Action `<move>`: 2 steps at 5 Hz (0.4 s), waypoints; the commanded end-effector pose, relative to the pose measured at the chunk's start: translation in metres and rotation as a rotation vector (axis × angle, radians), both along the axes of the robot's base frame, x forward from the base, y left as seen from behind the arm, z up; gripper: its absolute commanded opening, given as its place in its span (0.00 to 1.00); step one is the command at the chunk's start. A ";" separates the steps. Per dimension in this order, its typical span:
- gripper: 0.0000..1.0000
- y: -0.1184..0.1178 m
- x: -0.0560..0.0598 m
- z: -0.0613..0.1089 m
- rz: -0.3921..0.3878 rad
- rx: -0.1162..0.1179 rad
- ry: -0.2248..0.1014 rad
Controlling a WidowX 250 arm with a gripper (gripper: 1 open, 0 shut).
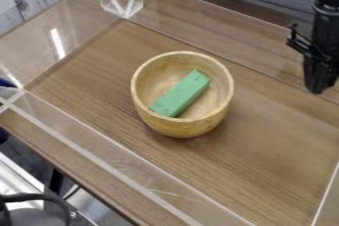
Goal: Put the green block in the brown bowl
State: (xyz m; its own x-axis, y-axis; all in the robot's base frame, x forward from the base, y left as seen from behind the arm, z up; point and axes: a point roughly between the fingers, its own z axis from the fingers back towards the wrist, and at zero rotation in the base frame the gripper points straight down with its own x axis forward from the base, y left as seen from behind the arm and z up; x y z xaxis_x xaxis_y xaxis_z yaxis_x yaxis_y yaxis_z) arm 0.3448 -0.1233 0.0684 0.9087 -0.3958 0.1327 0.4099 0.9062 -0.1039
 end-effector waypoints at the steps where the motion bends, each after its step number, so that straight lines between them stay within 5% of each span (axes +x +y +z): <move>1: 0.00 -0.004 0.018 0.019 0.013 -0.021 -0.076; 2: 0.00 -0.005 0.022 0.015 0.030 -0.019 -0.074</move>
